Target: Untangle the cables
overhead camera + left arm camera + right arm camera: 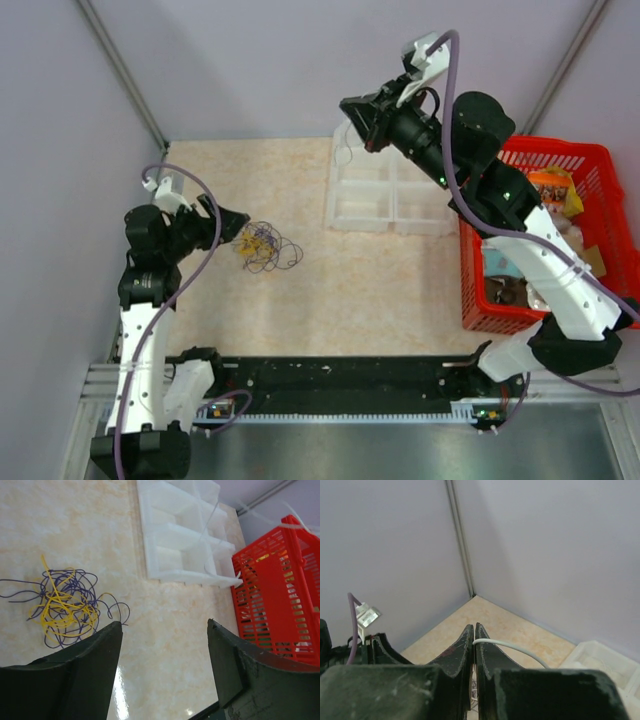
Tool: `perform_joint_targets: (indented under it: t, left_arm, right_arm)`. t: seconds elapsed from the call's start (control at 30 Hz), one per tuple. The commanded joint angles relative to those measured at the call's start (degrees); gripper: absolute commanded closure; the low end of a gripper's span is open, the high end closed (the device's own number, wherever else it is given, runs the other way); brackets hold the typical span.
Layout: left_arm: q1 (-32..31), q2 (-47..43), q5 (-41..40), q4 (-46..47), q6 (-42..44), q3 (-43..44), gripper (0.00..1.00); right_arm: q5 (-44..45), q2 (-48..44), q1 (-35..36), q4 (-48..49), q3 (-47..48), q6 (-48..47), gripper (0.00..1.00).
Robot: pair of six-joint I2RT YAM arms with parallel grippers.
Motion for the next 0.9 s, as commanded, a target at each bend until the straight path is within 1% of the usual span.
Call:
perform_joint_targets:
  t: [0.0, 0.13, 0.23, 0.37, 0.43, 0.5, 0.57, 0.6, 0.63, 0.67, 0.73, 0.77, 0.8, 0.83, 0.87]
  left_arm:
    - [0.2, -0.76, 7.01, 2.92, -1.35, -0.93, 0.25]
    - [-0.76, 1.96, 8.33, 4.68, -1.96, -0.14, 0.23]
    - [-2.43, 4.86, 10.08, 6.17, -3.98, 1.7, 0.23]
    - [-4.46, 6.45, 9.21, 6.53, -4.16, 4.86, 0.21]
    - [-4.63, 6.36, 8.68, 7.31, -4.43, 4.61, 0.21]
    - [-4.72, 6.27, 9.21, 12.13, -4.25, 2.86, 0.2]
    - [-4.64, 8.37, 9.12, 14.17, -1.63, 3.11, 0.18]
    - [-4.55, 10.39, 8.51, 12.43, 1.52, 5.46, 0.13]
    - [-4.55, 12.32, 6.24, 7.63, 5.12, 8.36, 0.12]
    - [-4.55, 13.65, 5.0, 4.02, 8.02, 11.08, 0.12]
    - [-4.63, 16.1, 2.89, -1.71, 9.89, 14.09, 0.12]
    - [-6.11, 19.6, -1.99, -7.13, 11.03, 17.93, 0.15]
    - [-9.17, 22.42, -4.74, -12.23, 12.09, 19.88, 0.16]
    - [-10.08, 25.06, -3.11, -15.67, 12.62, 23.64, 0.18]
    - [-10.17, 26.48, -1.7, -17.01, 11.75, 26.12, 0.19]
  right_arm:
    - [-1.72, 3.07, -1.09, 2.39, 3.98, 1.09, 1.0]
    - [-2.33, 5.7, -3.28, 2.57, 6.87, 2.05, 1.0]
    - [-2.95, 7.55, -5.31, 3.79, 7.93, 2.59, 1.0]
    - [0.47, 10.8, -5.49, 1.96, 12.58, -2.15, 1.0]
    - [2.49, 11.51, -5.57, 2.03, 13.39, -3.91, 1.0]
    - [2.86, 11.86, -5.84, 3.79, 12.77, -4.62, 1.0]
    - [1.1, 12.47, -5.75, 5.11, 11.81, -8.13, 1.0]
    - [0.75, 12.48, -5.92, 5.72, 11.11, -8.83, 1.0]
    - [0.74, 12.13, -5.84, 7.3, 9.27, -10.06, 1.0]
    - [1.01, 11.87, -5.84, 10.79, 7.17, -11.03, 1.0]
    - [1.27, 11.69, -5.93, 14.42, 4.61, -12.96, 1.0]
    - [1.79, 12.12, -5.93, 14.95, 4.25, -14.01, 1.0]
    - [2.06, 12.82, -5.93, 15.04, 4.51, -14.72, 1.0]
    - [3.19, 13.26, -5.93, 14.96, 4.16, -14.47, 1.0]
    - [3.81, 13.62, -6.01, 15.04, 3.55, -13.86, 1.0]
